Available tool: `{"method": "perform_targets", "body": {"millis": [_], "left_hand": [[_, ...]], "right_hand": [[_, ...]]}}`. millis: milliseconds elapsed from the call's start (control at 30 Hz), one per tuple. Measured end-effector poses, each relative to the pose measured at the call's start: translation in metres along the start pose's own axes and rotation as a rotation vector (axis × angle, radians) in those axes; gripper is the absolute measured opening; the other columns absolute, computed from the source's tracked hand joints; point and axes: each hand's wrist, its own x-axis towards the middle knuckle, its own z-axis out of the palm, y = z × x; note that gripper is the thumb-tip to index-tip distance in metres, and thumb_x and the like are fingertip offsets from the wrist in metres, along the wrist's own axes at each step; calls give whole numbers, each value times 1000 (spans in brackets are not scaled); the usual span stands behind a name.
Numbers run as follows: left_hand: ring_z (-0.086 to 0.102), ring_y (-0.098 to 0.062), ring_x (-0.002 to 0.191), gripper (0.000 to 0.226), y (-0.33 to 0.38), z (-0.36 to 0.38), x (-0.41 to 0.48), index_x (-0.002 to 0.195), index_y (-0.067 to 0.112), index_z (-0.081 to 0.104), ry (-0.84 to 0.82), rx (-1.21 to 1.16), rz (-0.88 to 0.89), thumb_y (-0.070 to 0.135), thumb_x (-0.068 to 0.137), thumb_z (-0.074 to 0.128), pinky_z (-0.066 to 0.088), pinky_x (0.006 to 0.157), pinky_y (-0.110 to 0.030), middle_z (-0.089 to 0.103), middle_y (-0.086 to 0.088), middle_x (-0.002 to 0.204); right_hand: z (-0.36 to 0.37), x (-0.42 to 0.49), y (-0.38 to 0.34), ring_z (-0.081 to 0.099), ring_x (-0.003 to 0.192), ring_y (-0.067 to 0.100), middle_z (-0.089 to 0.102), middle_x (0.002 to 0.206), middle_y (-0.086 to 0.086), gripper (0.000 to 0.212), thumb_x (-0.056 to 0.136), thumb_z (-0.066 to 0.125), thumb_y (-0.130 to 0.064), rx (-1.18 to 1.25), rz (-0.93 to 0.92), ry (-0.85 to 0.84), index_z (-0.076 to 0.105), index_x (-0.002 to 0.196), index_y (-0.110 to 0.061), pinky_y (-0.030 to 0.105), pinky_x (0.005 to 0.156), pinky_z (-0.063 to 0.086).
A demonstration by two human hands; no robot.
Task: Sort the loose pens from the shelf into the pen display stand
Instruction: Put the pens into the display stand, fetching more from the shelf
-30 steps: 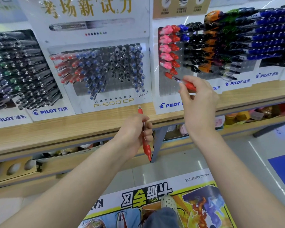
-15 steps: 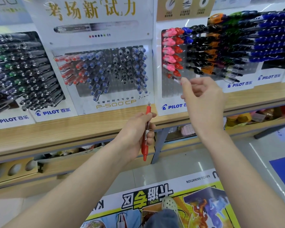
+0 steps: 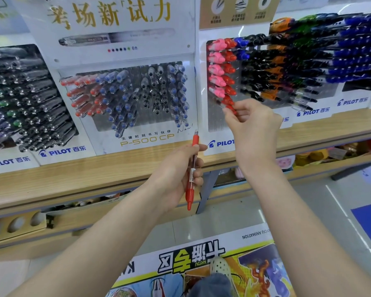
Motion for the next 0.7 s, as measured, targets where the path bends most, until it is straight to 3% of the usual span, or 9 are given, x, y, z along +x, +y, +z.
{"method": "perform_targets", "body": {"millis": [133,300,400,500,633,700], "left_hand": [[40,-9,49,26,4,0,1,99,6,65,-14,-20,10,16,98,41,41,39,-18,42,1,62],[47,-10,60,25,4,3,5,98,13,67,-46,8,84,17,99,42,49,57,-20,46,2,65],[46,-11,69,18,2,3,8,97,21,67,-11,111,147,21,97,49,43,68,-23,53,4,75],[46,-9,65,16,0,3,10,97,21,65,-1,99,191,17,96,50,44,64,-20,58,3,80],[48,-9,65,17,0,10,9,104,17,60,25,87,240,13,98,45,45,49,-12,58,1,80],[50,-10,68,17,-1,14,11,111,14,57,50,110,276,13,99,44,48,57,-14,63,2,83]], "right_hand": [[1,0,3,62,72,9,61,77,-7,18,88,64,-21,6,-18,6,67,100,-9,18,70,49],[0,-2,3,59,73,6,61,81,-9,20,88,62,-26,4,-13,-13,64,103,-12,17,69,48],[-2,-13,6,62,76,12,63,90,-7,26,93,54,-33,75,35,-109,51,113,-18,30,72,51],[-6,-32,12,65,72,13,64,82,-8,17,95,45,-38,129,97,-284,47,101,-23,44,72,52],[-16,-51,16,64,61,13,66,73,-5,21,93,44,-42,189,154,-523,51,100,-24,43,72,53],[-18,-55,20,58,56,9,64,70,-3,16,94,47,-35,186,150,-525,50,104,-24,24,72,51]]}}
